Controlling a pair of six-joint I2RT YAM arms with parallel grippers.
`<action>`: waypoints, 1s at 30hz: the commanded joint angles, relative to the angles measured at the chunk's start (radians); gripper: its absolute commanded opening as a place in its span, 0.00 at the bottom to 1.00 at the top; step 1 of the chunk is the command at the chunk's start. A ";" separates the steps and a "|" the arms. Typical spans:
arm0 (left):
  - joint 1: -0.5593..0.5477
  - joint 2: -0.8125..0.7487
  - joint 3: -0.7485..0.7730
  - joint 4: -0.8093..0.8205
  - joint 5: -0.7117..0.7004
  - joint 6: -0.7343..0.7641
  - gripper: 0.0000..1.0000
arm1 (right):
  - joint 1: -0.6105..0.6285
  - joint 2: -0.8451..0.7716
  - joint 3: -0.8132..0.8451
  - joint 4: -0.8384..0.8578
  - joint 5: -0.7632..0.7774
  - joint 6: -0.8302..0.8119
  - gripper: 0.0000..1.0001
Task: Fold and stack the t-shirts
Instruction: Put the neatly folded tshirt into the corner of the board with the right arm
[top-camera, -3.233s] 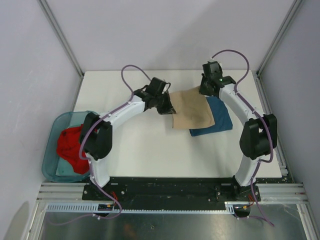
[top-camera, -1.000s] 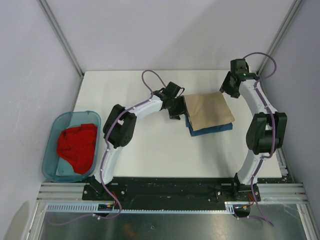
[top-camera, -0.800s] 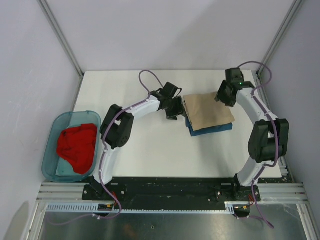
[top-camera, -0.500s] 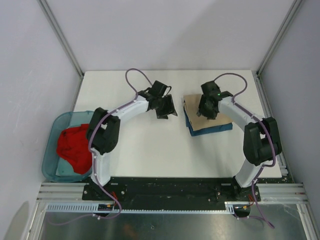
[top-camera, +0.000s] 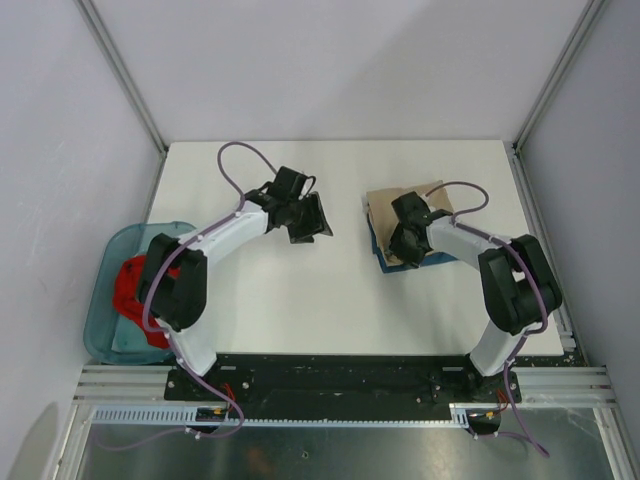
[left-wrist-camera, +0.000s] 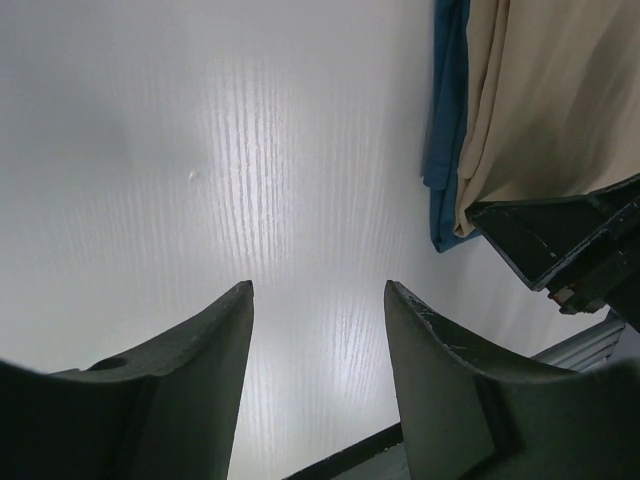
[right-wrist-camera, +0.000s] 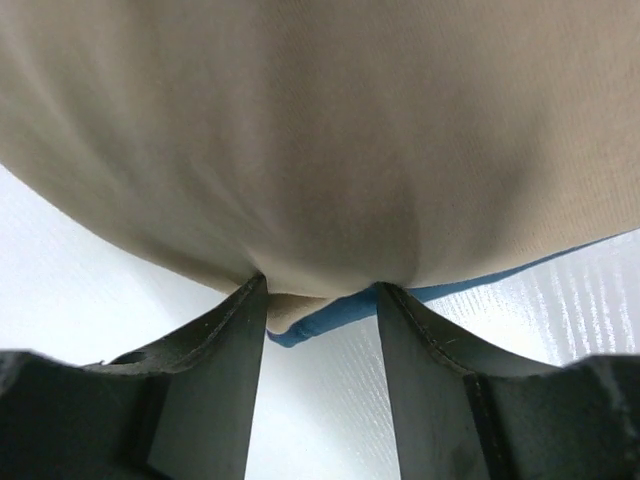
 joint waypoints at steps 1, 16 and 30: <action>0.015 -0.081 -0.028 0.025 -0.009 0.034 0.59 | 0.015 -0.055 -0.039 0.049 -0.008 0.091 0.53; 0.029 -0.122 -0.062 0.032 0.012 0.044 0.59 | 0.152 -0.073 -0.005 -0.021 0.122 0.119 0.54; 0.050 -0.152 -0.096 0.034 0.018 0.053 0.59 | 0.128 0.059 -0.004 0.061 0.182 0.279 0.52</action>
